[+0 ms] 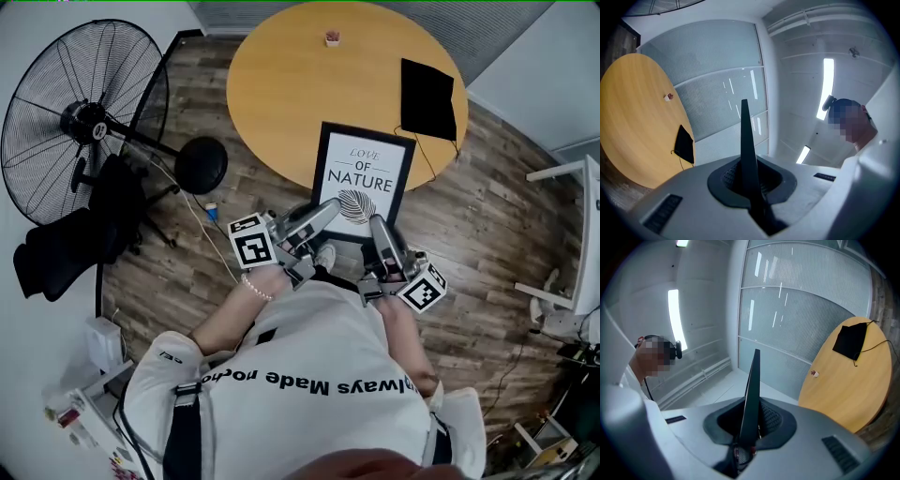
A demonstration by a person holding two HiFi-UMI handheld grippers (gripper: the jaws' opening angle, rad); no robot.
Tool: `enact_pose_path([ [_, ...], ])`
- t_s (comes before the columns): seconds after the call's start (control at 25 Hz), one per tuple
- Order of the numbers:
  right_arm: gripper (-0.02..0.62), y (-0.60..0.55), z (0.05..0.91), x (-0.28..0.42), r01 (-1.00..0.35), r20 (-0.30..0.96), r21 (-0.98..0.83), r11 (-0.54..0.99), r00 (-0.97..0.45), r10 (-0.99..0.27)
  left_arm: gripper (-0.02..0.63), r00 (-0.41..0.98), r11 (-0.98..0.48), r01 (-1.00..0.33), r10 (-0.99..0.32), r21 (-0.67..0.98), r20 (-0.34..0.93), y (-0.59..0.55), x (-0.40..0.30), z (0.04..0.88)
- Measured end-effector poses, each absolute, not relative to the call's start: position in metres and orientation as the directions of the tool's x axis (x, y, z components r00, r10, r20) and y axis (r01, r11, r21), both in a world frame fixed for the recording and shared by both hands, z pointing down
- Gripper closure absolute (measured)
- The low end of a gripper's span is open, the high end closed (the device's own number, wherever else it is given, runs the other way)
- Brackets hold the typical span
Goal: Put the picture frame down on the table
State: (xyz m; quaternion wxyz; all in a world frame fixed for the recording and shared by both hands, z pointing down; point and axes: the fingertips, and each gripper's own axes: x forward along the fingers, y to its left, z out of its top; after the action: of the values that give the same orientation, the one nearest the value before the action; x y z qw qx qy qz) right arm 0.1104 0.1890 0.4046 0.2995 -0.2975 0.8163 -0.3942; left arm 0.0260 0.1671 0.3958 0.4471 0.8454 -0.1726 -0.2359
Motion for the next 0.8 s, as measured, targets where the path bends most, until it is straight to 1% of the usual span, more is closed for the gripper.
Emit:
enact_pose_path([
  [0.28,0.526,0.137,0.402,0.163,-0.234,-0.242,-0.842,0.486,-0.642,-0.728,0.566,0.833,-0.514,-0.097,-0.511,0.852,-0.213,0.115,0.079,0.393],
  [0.4,0.528,0.133,0.404,0.16,-0.237,-0.236,-0.844,0.482,-0.643,-0.729,0.566,0.833,-0.508,-0.094,-0.511,0.856,-0.212,0.111,0.076,0.395],
  [0.6,0.526,0.078,0.412,0.137,-0.247,-0.207,-0.852,0.461,-0.65,-0.731,0.566,0.828,-0.486,-0.086,-0.521,0.87,-0.209,0.056,0.053,0.404],
  [0.8,0.526,0.085,0.407,0.139,-0.246,-0.217,-0.845,0.475,-0.654,-0.725,0.566,0.829,-0.498,-0.085,-0.516,0.863,-0.216,0.064,0.055,0.4],
])
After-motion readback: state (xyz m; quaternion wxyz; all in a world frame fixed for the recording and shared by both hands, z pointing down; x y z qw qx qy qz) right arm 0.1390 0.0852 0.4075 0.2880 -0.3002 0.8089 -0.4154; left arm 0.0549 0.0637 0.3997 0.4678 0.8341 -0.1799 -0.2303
